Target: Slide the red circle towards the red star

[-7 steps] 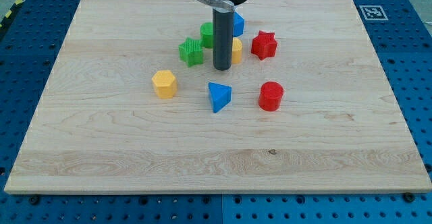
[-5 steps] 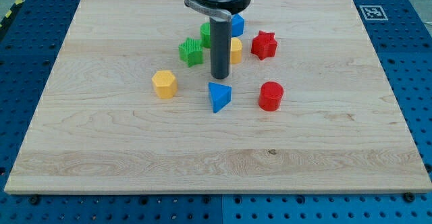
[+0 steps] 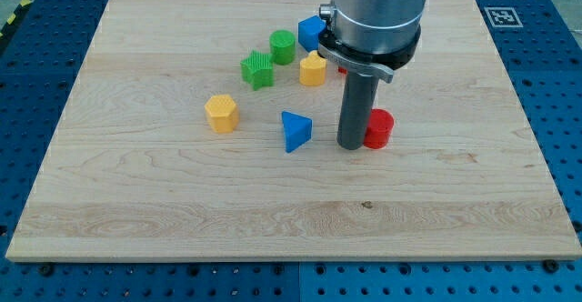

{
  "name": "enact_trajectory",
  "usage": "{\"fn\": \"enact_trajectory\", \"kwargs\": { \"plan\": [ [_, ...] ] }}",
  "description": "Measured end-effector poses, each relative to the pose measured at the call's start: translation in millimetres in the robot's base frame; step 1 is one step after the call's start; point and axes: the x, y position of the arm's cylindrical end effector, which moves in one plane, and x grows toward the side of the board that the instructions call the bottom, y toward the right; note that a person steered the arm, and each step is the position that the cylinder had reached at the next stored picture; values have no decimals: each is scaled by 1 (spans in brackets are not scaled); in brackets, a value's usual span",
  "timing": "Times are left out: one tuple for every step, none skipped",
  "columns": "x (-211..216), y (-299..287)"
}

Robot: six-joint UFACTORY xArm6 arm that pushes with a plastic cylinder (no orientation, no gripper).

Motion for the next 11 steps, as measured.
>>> {"fn": "enact_trajectory", "kwargs": {
  "plan": [
    [0,8],
    [0,23],
    [0,39],
    [0,45],
    [0,56],
    [2,76],
    [2,89],
    [2,100],
    [3,106],
    [0,106],
    [-14,106]
  ]
}}
